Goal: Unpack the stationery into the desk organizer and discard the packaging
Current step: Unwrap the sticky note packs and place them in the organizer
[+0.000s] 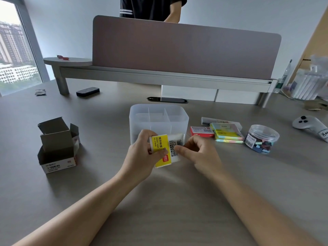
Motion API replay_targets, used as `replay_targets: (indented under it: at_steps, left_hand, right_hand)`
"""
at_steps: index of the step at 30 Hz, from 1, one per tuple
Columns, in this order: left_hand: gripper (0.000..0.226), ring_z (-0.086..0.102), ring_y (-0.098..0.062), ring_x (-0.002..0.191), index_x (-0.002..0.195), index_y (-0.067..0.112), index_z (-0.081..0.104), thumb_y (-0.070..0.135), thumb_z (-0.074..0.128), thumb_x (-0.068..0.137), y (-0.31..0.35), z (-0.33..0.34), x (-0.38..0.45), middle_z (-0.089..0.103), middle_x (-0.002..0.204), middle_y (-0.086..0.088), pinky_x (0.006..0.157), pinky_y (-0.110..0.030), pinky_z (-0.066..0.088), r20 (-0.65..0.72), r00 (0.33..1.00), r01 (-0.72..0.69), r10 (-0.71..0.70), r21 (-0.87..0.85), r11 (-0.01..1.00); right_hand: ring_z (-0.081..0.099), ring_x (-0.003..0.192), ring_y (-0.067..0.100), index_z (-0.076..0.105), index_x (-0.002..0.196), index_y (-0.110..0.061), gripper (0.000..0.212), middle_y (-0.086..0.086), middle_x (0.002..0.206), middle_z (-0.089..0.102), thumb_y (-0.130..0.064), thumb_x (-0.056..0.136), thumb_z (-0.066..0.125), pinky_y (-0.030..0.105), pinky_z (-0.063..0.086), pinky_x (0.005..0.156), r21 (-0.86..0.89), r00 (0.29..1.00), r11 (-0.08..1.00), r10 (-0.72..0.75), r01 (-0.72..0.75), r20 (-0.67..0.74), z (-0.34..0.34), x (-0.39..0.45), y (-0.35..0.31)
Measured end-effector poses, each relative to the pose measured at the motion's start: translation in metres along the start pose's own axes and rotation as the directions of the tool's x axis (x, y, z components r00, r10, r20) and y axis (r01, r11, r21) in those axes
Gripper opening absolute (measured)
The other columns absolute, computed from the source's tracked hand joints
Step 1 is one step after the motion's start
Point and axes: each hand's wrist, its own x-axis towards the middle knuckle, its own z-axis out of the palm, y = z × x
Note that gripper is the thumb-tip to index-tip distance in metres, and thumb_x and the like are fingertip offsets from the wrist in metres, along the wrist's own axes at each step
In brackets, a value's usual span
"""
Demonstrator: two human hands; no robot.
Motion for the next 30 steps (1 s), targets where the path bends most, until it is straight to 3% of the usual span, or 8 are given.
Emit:
replay_targets:
  at_steps: [3,7,9,15,17,20,23,30]
  left_hand:
    - [0.038,0.06,-0.008,0.069,0.076,0.031,0.041,0.004,0.068,0.074,0.0,-0.001,0.0,0.06,0.075,0.008,0.049,-0.01,0.047,0.026,1.0,-0.001,0.0,0.009,1.0]
    - [0.036,0.064,-0.025,0.078,0.078,0.03,0.043,0.002,0.066,0.075,-0.001,-0.004,0.004,0.063,0.079,-0.001,0.057,-0.024,0.049,0.042,0.999,0.007,-0.006,-0.018,1.0]
    - [0.035,0.064,-0.027,0.081,0.078,0.03,0.043,0.002,0.064,0.076,-0.002,-0.008,0.007,0.064,0.082,-0.005,0.053,-0.021,0.047,0.037,0.999,0.023,-0.022,-0.028,0.999]
    - [0.035,0.061,-0.023,0.075,0.08,0.028,0.042,-0.003,0.059,0.079,0.001,-0.014,0.009,0.062,0.082,-0.006,0.047,-0.018,0.046,0.094,0.993,0.08,-0.069,-0.114,0.99]
    - [0.034,0.061,-0.021,0.074,0.081,0.027,0.042,-0.004,0.058,0.08,0.003,-0.014,0.008,0.062,0.082,-0.004,0.053,-0.025,0.048,0.118,0.991,0.083,-0.067,-0.139,0.987]
    - [0.033,0.062,-0.016,0.071,0.082,0.025,0.042,-0.004,0.057,0.079,0.004,-0.014,0.006,0.062,0.08,-0.001,0.055,-0.026,0.05,0.135,0.989,0.079,-0.058,-0.153,0.985]
    - [0.032,0.064,-0.006,0.061,0.082,0.022,0.044,-0.007,0.057,0.079,0.004,-0.015,0.005,0.062,0.077,-0.002,0.05,-0.018,0.051,0.142,0.989,0.075,-0.046,-0.201,0.977]
    - [0.033,0.065,0.001,0.058,0.083,0.019,0.044,-0.012,0.055,0.077,0.007,-0.014,0.003,0.062,0.077,-0.001,0.049,-0.015,0.051,0.209,0.978,0.074,-0.027,-0.224,0.972]
  right_hand:
    - [0.042,0.052,0.006,0.049,0.059,-0.019,0.025,-0.005,0.057,0.05,-0.017,0.077,0.067,0.009,0.034,0.045,-0.022,1.0,1.0,-0.021,0.021,-0.018,-0.002,0.001,0.002]
    - [0.048,0.058,0.01,0.055,0.063,-0.015,0.019,0.001,0.063,0.056,-0.011,0.078,0.065,0.013,0.04,0.052,0.002,1.0,1.0,-0.012,0.012,0.011,-0.006,0.0,0.002]
    - [0.055,0.063,0.015,0.054,0.062,-0.014,0.02,0.005,0.066,0.059,-0.007,0.078,0.064,0.026,0.049,0.063,0.033,1.0,0.999,0.0,-0.001,0.026,-0.011,0.002,0.001]
    - [0.067,0.063,0.014,0.043,0.067,-0.014,0.027,0.024,0.075,0.062,0.005,0.08,0.057,0.028,0.058,0.066,0.214,0.998,0.976,0.055,-0.047,-0.036,-0.015,0.002,0.001]
    - [0.066,0.071,0.017,0.042,0.065,-0.017,0.03,0.021,0.076,0.062,0.002,0.079,0.059,0.028,0.055,0.069,0.07,0.992,0.997,-0.023,0.031,-0.121,-0.012,0.002,0.002]
    - [0.056,0.084,0.012,0.053,0.068,-0.021,0.026,0.002,0.088,0.059,0.003,0.081,0.054,0.006,0.044,0.067,-0.076,0.988,0.991,-0.118,0.11,-0.102,-0.011,0.001,0.001]
    - [0.048,0.108,0.009,0.063,0.082,-0.018,0.02,0.0,0.113,0.055,-0.002,0.084,0.05,0.017,0.039,0.088,-0.031,0.996,0.996,-0.081,0.08,-0.025,-0.012,0.002,0.001]
    - [0.061,0.073,0.001,0.064,0.073,-0.024,0.016,-0.01,0.076,0.068,-0.012,0.082,0.059,0.011,0.048,0.071,0.237,0.986,0.97,0.021,-0.06,0.164,-0.011,-0.002,-0.002]
